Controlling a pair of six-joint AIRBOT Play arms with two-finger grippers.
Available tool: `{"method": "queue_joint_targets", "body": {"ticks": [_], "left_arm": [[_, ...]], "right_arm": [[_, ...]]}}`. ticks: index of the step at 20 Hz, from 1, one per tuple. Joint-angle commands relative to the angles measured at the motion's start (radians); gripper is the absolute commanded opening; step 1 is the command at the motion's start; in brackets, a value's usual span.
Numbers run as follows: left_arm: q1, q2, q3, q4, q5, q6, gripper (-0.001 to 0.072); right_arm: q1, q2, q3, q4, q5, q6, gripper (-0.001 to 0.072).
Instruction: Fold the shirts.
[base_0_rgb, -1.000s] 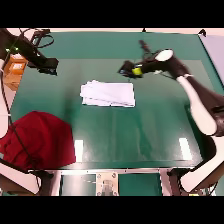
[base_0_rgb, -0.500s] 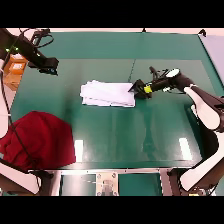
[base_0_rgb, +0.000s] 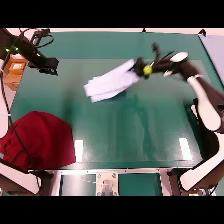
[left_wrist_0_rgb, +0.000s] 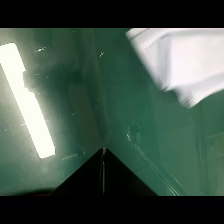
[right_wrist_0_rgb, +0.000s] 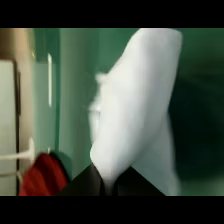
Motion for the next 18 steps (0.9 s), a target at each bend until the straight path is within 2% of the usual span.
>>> {"method": "queue_joint_targets", "body": {"ticks": [1,6,11,14,18], "left_arm": [[0.0,0.0,0.0,0.0,-0.005,0.0,0.0025],[0.0,0.0,0.0,-0.001,-0.005,-0.024,0.0025],[0.0,0.0,0.0,-0.002,-0.004,-0.043,0.0025],[0.0,0.0,0.0,-0.019,-0.005,-0.043,0.0025],[0.0,0.0,0.0,-0.031,-0.004,-0.043,0.0025]], "right_arm": [[-0.144,0.117,0.193,0.004,0.065,0.086,0.0013],[-0.452,0.241,0.259,-0.128,0.139,0.219,0.0013],[-0.782,0.256,0.259,-0.246,0.257,0.291,0.0013],[-0.9,0.274,0.258,-0.422,0.356,0.35,0.0012],[-0.969,0.325,0.258,-0.558,0.43,0.373,0.0012]]}}
